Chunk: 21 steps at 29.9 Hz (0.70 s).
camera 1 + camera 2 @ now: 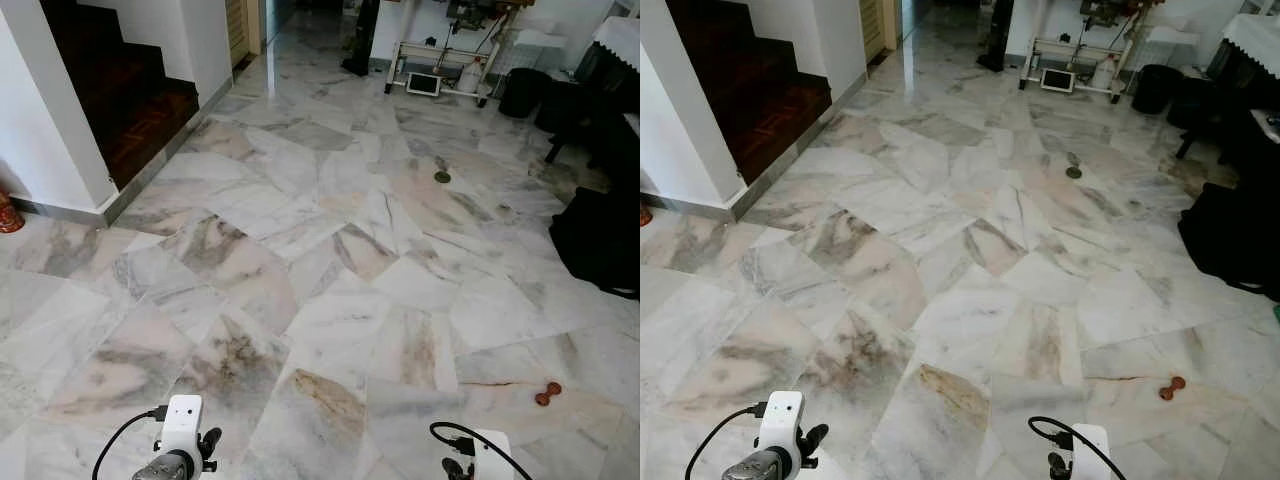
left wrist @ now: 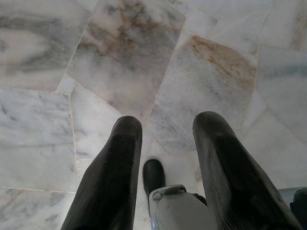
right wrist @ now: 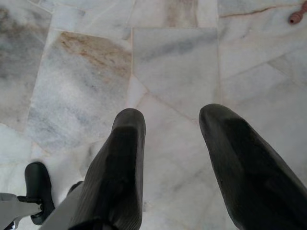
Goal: Setting the table
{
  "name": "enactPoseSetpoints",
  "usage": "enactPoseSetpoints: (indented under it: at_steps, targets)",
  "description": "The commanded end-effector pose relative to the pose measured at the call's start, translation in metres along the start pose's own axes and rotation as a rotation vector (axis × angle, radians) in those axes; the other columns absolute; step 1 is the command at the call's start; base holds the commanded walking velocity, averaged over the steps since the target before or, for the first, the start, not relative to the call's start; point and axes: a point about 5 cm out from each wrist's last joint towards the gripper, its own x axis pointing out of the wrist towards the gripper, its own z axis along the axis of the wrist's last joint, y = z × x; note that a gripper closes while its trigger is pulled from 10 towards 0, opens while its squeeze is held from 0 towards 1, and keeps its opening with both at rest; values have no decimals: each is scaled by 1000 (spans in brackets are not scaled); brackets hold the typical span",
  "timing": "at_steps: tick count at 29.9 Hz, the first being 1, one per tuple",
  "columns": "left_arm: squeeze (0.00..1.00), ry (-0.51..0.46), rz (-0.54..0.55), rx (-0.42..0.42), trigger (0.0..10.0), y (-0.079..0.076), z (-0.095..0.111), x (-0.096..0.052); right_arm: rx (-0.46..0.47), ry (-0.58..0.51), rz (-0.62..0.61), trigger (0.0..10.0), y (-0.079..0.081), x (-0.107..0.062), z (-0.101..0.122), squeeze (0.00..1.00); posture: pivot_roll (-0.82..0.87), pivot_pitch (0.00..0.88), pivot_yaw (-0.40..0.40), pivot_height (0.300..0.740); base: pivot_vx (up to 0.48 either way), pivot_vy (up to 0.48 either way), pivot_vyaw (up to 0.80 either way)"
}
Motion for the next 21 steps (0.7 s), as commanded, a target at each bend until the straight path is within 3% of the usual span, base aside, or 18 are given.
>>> enactPoseSetpoints:
  at_steps: [1,8,21]
  targets:
    - [0,23,-2,-1,10000,0,-6,-1,23,14,-22,10000,-1,0,-1,0,166,0,-84,740,0,0,0]
    - [0,26,-1,-4,10000,1,-8,-2,19,44,-4,10000,10,1,-7,0,160,0,-79,740,0,0,-584]
    - [0,25,-2,-12,10000,-3,-9,-2,9,30,-5,10000,1,-1,-8,0,167,0,-85,740,0,0,-636]
